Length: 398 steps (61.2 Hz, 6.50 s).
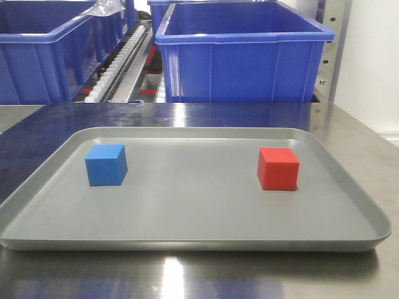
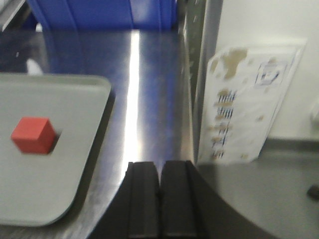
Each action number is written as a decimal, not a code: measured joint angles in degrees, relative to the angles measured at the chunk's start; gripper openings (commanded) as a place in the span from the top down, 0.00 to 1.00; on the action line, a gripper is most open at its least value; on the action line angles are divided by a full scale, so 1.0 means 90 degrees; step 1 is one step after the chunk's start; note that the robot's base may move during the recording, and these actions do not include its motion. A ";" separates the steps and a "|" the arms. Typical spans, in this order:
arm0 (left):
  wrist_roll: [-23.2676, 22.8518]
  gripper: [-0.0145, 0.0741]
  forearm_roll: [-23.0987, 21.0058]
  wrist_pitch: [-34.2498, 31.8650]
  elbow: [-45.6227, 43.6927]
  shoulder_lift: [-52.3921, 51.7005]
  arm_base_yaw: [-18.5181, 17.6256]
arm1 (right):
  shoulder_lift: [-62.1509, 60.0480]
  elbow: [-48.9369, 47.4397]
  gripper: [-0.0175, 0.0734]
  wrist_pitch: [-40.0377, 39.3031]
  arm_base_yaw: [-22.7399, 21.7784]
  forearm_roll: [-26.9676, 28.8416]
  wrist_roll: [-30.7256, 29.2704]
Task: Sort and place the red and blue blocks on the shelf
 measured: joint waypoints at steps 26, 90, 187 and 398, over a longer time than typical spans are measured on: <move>0.0000 0.70 0.0000 0.0000 0.0000 0.0000 0.0000 | 0.2781 -0.1107 0.73 0.0123 0.0324 0.0831 0.0004; 0.0000 0.70 0.0000 0.0000 0.0000 0.0000 0.0000 | 0.9121 -0.5916 0.12 0.2454 0.3563 -0.1260 0.3755; 0.0000 0.70 0.0000 0.0000 0.0000 0.0000 0.0000 | 0.9800 -0.5876 0.12 0.2330 0.3721 -0.1188 0.4179; 0.0000 0.70 0.0000 0.0000 0.0000 0.0000 0.0000 | -0.0297 0.0244 0.73 -0.2309 0.0518 -0.1187 0.1065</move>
